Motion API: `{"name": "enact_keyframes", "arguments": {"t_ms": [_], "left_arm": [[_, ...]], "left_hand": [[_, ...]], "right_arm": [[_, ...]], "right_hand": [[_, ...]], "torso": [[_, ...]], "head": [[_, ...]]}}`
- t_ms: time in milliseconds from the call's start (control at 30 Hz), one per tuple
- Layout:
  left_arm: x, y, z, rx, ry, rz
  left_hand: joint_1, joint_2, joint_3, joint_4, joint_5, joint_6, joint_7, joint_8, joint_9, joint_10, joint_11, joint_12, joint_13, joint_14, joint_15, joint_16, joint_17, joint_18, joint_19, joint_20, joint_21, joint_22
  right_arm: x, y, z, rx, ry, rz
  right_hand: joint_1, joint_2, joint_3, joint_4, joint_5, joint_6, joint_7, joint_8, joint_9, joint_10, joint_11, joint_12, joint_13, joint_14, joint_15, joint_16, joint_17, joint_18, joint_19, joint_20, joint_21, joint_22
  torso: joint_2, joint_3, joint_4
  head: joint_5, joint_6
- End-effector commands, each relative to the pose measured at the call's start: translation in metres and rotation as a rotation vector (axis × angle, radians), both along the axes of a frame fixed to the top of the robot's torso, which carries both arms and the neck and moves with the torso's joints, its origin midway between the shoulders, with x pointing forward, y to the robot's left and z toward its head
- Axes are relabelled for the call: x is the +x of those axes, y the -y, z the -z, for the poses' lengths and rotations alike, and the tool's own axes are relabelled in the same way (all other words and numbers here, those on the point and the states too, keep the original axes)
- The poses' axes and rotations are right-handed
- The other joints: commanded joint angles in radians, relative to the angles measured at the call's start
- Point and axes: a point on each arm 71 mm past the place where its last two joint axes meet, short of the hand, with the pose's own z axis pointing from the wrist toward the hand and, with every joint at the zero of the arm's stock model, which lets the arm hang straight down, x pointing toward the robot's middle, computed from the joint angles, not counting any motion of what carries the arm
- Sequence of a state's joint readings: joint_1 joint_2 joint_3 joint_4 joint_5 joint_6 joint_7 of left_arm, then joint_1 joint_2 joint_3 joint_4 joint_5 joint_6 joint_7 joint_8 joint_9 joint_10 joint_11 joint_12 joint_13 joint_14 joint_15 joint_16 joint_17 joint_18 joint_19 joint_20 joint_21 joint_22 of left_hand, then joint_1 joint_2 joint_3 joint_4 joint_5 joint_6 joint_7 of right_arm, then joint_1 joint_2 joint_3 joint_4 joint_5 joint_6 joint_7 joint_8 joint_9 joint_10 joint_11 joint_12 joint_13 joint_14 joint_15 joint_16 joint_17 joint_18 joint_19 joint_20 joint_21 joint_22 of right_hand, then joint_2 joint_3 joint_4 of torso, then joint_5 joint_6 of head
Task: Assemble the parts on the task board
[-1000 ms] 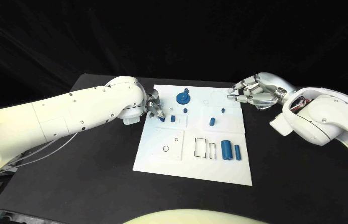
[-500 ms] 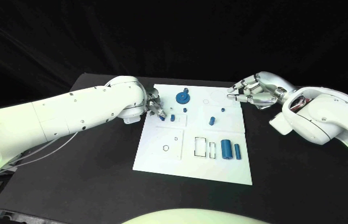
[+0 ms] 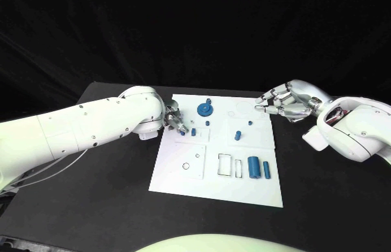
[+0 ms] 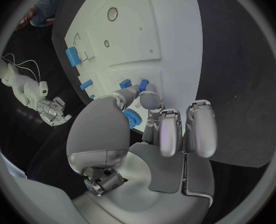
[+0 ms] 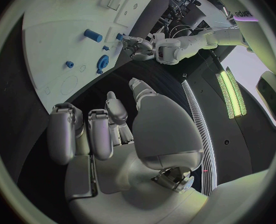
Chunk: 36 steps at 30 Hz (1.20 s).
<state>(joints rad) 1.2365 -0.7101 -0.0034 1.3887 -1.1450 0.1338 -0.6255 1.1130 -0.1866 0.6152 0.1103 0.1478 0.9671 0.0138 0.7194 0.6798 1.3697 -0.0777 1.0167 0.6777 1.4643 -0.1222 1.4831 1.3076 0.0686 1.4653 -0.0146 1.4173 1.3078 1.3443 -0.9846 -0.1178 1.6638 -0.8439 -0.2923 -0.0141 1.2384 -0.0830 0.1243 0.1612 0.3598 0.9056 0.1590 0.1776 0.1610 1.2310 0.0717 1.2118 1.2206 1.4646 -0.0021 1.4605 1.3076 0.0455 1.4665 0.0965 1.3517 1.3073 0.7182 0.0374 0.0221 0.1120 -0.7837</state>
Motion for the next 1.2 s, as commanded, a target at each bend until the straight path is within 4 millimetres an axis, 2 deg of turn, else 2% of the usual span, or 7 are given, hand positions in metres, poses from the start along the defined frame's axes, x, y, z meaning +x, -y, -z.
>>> {"name": "enact_keyframes", "arguments": {"t_ms": [33, 333, 533, 667, 767, 967, 1200], "left_arm": [[-0.002, 0.001, 0.004, 0.014, -0.027, 0.014], [0.000, -0.001, 0.004, 0.011, -0.019, -0.002], [-0.001, -0.005, 0.004, 0.005, -0.014, -0.015], [-0.001, -0.008, 0.002, -0.003, -0.002, -0.026], [-0.001, -0.011, 0.000, -0.013, 0.011, -0.037], [-0.001, -0.012, -0.005, -0.060, 0.049, -0.069], [0.000, -0.010, -0.012, -0.185, 0.107, -0.105]], "left_hand": [[-0.003, 0.007, -0.009, 0.004, 0.000, 0.027, -0.028, -0.004, 0.005, -0.005, -0.002, 0.004, 0.002, 0.080, -0.007, 0.004, 0.174, -0.013, 0.005, -0.004, 0.004, 0.006], [-0.021, 0.010, -0.070, 0.045, 0.001, 0.023, -0.027, -0.012, 0.025, -0.012, 0.000, 0.005, 0.002, 0.080, -0.005, 0.003, 0.173, -0.013, 0.005, -0.004, 0.002, 0.006], [-0.067, -0.008, -0.225, 0.125, 0.000, 0.009, -0.016, -0.023, 0.049, -0.033, 0.010, 0.004, -0.007, 0.080, 0.003, 0.002, 0.172, -0.010, -0.001, -0.002, -0.007, -0.007], [-0.049, 0.007, -0.363, 0.172, 0.001, 0.003, -0.013, -0.028, 0.070, -0.046, 0.012, 0.008, -0.011, 0.080, 0.004, 0.002, 0.172, -0.008, -0.004, 0.001, -0.013, -0.014], [-0.047, 0.024, -0.428, 0.179, 0.001, 0.001, -0.012, -0.034, 0.079, -0.051, 0.013, 0.010, -0.012, 0.080, 0.005, 0.002, 0.172, -0.007, -0.005, 0.001, -0.016, -0.017], [-0.040, 0.049, -0.479, 0.181, 0.002, -0.002, -0.011, -0.040, 0.088, -0.059, 0.014, 0.004, -0.025, 0.080, 0.006, 0.001, 0.172, -0.005, -0.011, 0.001, -0.024, -0.029], [-0.022, 0.082, -0.520, 0.181, 0.003, -0.032, 0.003, -0.069, 0.086, -0.115, 0.027, -0.067, -0.126, 0.079, 0.015, 0.000, 0.171, 0.009, -0.038, 0.008, -0.069, -0.093]], "right_arm": [[0.000, -0.001, 0.000, 0.001, 0.001, -0.007], [0.000, 0.000, 0.000, 0.001, 0.001, -0.005], [0.000, 0.001, 0.000, 0.001, 0.002, -0.002], [0.000, 0.002, 0.000, 0.001, 0.003, -0.001], [0.000, 0.002, 0.000, 0.001, 0.004, 0.000], [0.001, 0.002, 0.000, 0.001, 0.004, 0.002], [0.001, 0.002, 0.005, 0.002, -0.005, 0.003]], "right_hand": [[0.002, 0.008, -0.002, 0.004, 0.006, -0.002, -0.005, 0.007, -0.001, 0.005, -0.002, 0.003, -0.001, 0.069, -0.008, -0.005, 0.122, 0.012, 0.005, -0.005, -0.005, 0.063], [0.002, 0.009, -0.003, 0.005, 0.007, -0.001, -0.005, 0.008, -0.002, 0.003, -0.003, 0.000, -0.004, 0.068, -0.008, -0.007, 0.120, 0.012, 0.004, -0.005, -0.009, 0.059], [0.002, 0.009, -0.003, 0.005, 0.007, -0.001, -0.005, 0.008, -0.002, 0.001, -0.003, -0.001, -0.005, 0.068, -0.008, -0.008, 0.118, 0.013, 0.003, -0.005, -0.011, 0.058], [0.002, 0.009, -0.003, 0.005, 0.007, -0.001, -0.005, 0.008, -0.002, 0.001, -0.003, -0.001, -0.005, 0.068, -0.008, -0.008, 0.118, 0.013, 0.003, -0.005, -0.011, 0.058], [0.002, 0.009, -0.003, 0.005, 0.007, -0.001, -0.005, 0.008, -0.002, 0.001, -0.003, -0.001, -0.005, 0.068, -0.008, -0.008, 0.118, 0.013, 0.003, -0.005, -0.011, 0.058], [0.002, 0.009, -0.003, 0.005, 0.007, -0.002, -0.005, 0.008, -0.002, 0.000, -0.003, -0.002, -0.006, 0.067, -0.008, -0.010, 0.117, 0.013, 0.002, -0.005, -0.013, 0.056], [0.002, 0.009, -0.003, 0.005, 0.007, -0.002, -0.005, 0.008, -0.002, 0.000, -0.003, -0.002, -0.006, 0.067, -0.008, -0.010, 0.117, 0.013, 0.002, -0.005, -0.013, 0.056]], "torso": [[0.000, 0.0000, -0.0003], [-0.001, 0.0003, -0.0001], [-0.001, 0.0000, 0.0001], [-0.001, 0.0002, 0.0004], [0.000, -0.0001, 0.0002], [0.000, 0.0001, 0.0000], [0.001, 0.0003, -0.0003]], "head": [[0.000, 0.000], [-0.003, 0.003], [-0.005, 0.006], [-0.006, 0.009], [-0.007, 0.010], [-0.004, 0.010], [-0.004, 0.011]]}}
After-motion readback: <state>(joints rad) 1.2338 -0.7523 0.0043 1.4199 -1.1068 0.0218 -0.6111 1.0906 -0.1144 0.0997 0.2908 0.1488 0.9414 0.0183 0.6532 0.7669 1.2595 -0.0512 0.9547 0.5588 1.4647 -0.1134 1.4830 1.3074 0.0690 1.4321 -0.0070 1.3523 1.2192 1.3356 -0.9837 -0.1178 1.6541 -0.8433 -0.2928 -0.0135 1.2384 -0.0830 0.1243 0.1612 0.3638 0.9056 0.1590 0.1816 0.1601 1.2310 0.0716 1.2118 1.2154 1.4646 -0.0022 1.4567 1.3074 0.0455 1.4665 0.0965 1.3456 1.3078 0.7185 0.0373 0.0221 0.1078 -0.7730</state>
